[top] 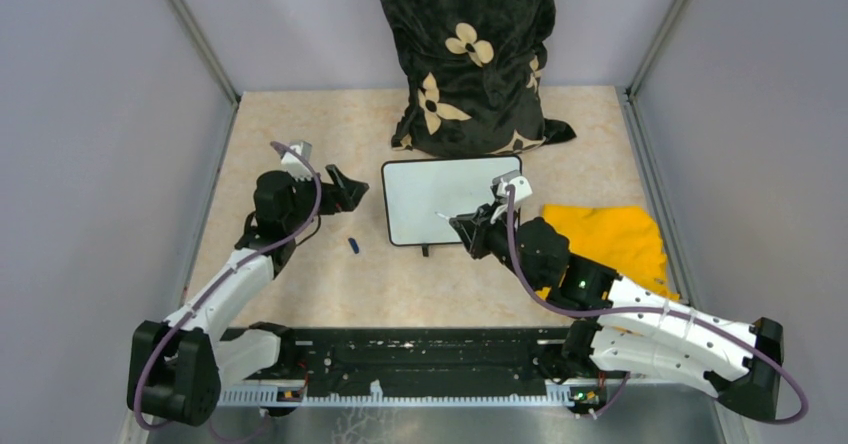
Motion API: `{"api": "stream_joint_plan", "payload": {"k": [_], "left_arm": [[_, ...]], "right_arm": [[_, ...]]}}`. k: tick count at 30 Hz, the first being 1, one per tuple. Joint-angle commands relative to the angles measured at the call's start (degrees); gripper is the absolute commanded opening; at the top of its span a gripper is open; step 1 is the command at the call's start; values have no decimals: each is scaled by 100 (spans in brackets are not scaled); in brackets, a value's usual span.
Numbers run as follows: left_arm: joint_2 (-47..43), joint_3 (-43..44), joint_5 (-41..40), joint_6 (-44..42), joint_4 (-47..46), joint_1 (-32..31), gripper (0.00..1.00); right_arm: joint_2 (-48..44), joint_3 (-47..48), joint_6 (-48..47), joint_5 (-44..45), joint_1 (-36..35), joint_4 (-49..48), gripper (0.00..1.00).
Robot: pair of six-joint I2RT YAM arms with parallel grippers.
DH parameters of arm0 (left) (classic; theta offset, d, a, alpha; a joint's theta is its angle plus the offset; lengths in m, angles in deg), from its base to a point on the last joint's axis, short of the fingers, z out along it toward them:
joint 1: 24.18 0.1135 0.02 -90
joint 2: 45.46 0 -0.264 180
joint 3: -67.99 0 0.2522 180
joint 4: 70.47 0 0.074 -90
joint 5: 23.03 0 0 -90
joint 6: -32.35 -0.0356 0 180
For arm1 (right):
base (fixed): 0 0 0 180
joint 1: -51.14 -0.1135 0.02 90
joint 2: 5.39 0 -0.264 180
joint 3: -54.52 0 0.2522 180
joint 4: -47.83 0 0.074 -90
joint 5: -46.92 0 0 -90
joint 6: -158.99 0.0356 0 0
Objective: Write a sentence on the whiteboard
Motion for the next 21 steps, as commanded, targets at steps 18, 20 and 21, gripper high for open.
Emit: {"api": "stream_joint_plan", "payload": {"k": [18,20,21], "left_arm": [[1064,-340,1950,24,-2313,32,99],[1118,-453,2214,-339,-2425,30,99],[1165,-512,2327,-421,-2567,38,99]], "right_arm": [[143,3,10,-86,12,-187,0],[148,-21,26,-77,11,-323,0],[156,-22,31,-72,6,-335,0]]}}
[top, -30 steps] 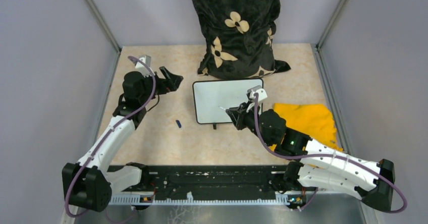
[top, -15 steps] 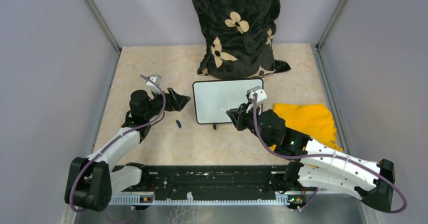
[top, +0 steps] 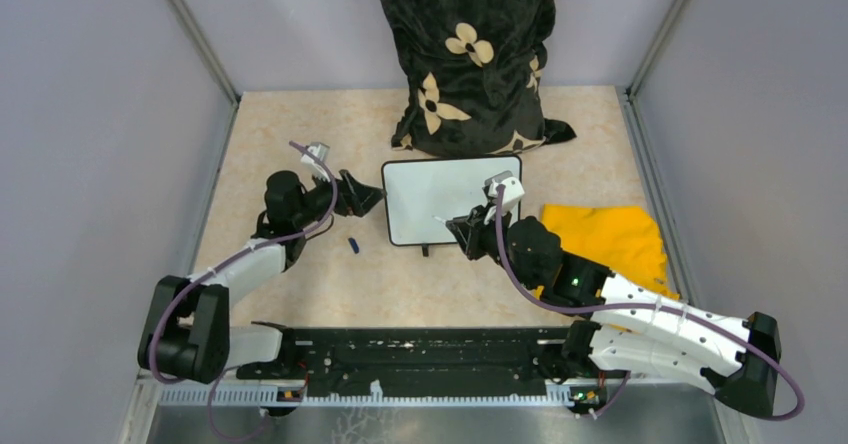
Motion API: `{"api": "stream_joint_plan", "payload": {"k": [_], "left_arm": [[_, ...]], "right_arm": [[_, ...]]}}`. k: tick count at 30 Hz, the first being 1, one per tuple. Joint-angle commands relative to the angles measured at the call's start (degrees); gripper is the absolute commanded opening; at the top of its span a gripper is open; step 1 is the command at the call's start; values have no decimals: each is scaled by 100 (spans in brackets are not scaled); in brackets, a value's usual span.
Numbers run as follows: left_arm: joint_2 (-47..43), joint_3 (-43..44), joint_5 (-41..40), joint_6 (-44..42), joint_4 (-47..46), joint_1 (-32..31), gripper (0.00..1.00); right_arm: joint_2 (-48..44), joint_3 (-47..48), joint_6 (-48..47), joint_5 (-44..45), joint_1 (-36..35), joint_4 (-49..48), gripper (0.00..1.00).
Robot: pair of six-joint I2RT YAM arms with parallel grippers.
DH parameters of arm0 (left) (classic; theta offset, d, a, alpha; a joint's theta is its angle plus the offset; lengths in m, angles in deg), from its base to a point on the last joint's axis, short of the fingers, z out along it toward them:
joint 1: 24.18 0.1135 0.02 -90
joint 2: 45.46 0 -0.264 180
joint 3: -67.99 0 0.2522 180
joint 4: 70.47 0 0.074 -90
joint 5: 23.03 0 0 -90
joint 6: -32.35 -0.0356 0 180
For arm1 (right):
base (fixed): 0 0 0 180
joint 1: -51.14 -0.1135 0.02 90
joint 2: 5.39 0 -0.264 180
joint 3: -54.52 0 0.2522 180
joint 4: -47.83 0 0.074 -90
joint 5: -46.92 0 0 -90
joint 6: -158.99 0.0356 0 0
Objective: Write a sentence on the whiteboard
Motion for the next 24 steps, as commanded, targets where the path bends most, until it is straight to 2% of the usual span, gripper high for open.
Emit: {"api": "stream_joint_plan", "payload": {"k": [1,6,9,13,18,24], "left_arm": [[205,-61,852,-742,-622,48,98],[806,28,1497,-343,-1306,169,88],[1274,133,1672,52,-1481,301,86],[1698,70,2204,521,-2396,313,86],[1844,100,2547,346,-2397,313,84],[2345,231,2992,246,-2621,304,70]], "right_arm": [[-64,-20,37,6,12,-361,0],[59,33,45,-23,10,-382,0],[141,139,43,-38,11,-328,0],[162,182,58,-48,10,-305,0],[188,134,134,-45,11,-366,0],[429,215,151,-167,13,-483,0]]}}
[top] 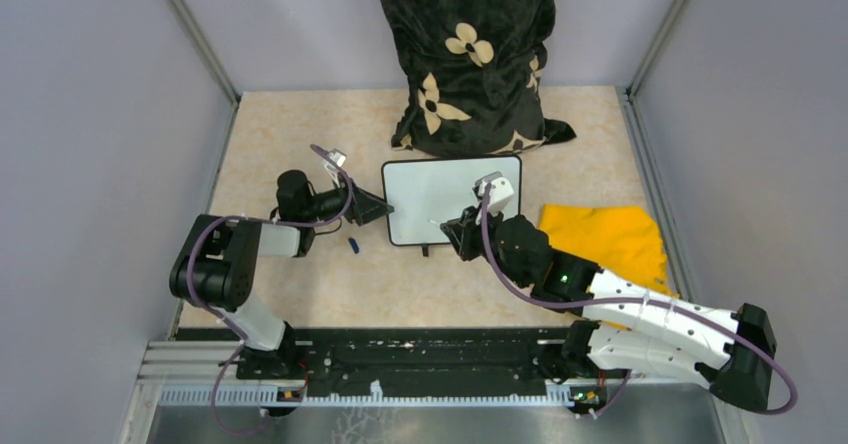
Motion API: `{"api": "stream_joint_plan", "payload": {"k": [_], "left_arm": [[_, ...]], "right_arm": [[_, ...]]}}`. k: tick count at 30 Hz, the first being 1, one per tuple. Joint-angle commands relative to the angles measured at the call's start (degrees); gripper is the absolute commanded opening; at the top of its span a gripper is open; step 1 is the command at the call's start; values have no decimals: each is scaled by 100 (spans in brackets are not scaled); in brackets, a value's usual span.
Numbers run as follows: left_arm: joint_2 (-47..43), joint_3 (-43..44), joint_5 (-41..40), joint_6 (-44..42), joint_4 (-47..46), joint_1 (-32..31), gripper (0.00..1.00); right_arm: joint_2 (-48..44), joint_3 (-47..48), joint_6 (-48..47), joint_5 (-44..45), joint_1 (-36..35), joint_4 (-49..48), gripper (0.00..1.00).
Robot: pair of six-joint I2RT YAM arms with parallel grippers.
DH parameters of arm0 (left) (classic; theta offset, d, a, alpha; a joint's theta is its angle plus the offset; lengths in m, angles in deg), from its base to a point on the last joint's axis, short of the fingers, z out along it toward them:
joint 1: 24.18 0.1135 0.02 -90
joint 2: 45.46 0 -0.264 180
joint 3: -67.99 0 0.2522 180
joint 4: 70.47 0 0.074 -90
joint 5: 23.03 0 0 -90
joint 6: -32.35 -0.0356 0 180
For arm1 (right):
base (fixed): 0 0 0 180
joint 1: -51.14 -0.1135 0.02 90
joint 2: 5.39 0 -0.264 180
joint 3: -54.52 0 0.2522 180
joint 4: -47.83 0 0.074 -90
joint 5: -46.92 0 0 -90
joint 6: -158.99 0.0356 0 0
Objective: Write a sentence on the whiteboard
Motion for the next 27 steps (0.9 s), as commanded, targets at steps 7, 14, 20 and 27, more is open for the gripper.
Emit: {"api": "stream_joint_plan", "payload": {"k": [7,14,20,27], "left_arm": [[613,214,763,-67,-739,-66,65],[724,256,866,-194,-644,-205,57],[855,318,885,-390,-369,-317,52],[902,333,835,-448,-285,-318,46]], "right_arm": [[448,310,104,-115,12,-530,0],[910,488,148,222,-124,-738,0],[1152,565,156,236,-152,-909,0],[1429,676,-19,820,-217,-1018,0]]}}
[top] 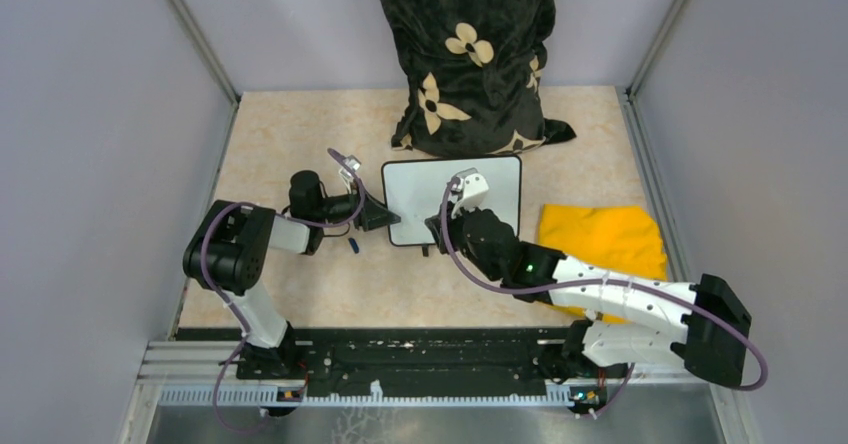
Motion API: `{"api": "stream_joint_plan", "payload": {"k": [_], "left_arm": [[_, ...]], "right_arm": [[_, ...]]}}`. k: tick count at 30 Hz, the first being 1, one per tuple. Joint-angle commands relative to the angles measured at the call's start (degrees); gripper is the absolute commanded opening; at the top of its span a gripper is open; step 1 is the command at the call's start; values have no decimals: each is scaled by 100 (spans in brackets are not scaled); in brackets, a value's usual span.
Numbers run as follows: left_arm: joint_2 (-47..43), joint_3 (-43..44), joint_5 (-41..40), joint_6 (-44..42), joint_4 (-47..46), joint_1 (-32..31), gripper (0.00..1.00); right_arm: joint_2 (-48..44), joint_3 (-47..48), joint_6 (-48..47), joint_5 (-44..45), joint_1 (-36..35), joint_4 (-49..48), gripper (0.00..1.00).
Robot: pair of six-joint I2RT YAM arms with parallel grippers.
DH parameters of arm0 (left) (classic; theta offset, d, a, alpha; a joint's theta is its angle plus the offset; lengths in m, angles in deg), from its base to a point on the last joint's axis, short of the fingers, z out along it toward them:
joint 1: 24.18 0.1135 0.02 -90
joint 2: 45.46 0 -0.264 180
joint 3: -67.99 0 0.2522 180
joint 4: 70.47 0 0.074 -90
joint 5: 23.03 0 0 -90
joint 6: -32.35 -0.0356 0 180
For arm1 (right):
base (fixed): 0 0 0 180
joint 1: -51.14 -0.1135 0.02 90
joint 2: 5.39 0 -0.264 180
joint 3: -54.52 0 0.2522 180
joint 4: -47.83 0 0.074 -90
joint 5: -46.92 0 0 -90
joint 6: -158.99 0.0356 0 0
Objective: Write a sentence on the whiteboard
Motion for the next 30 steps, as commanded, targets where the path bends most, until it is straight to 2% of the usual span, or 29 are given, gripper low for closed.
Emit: {"api": "stream_joint_plan", "payload": {"k": [1,12,30], "left_arm": [[92,125,126,-251,17,-23,45],[97,146,28,-463,277,-23,41],[100,155,63,-479,222,-23,27]], "right_arm": [[231,427,-140,619,-96,-399,0],[876,761,-376,1353,-146,-769,0],[1251,977,-409,1298,-146,-1001,0]]}}
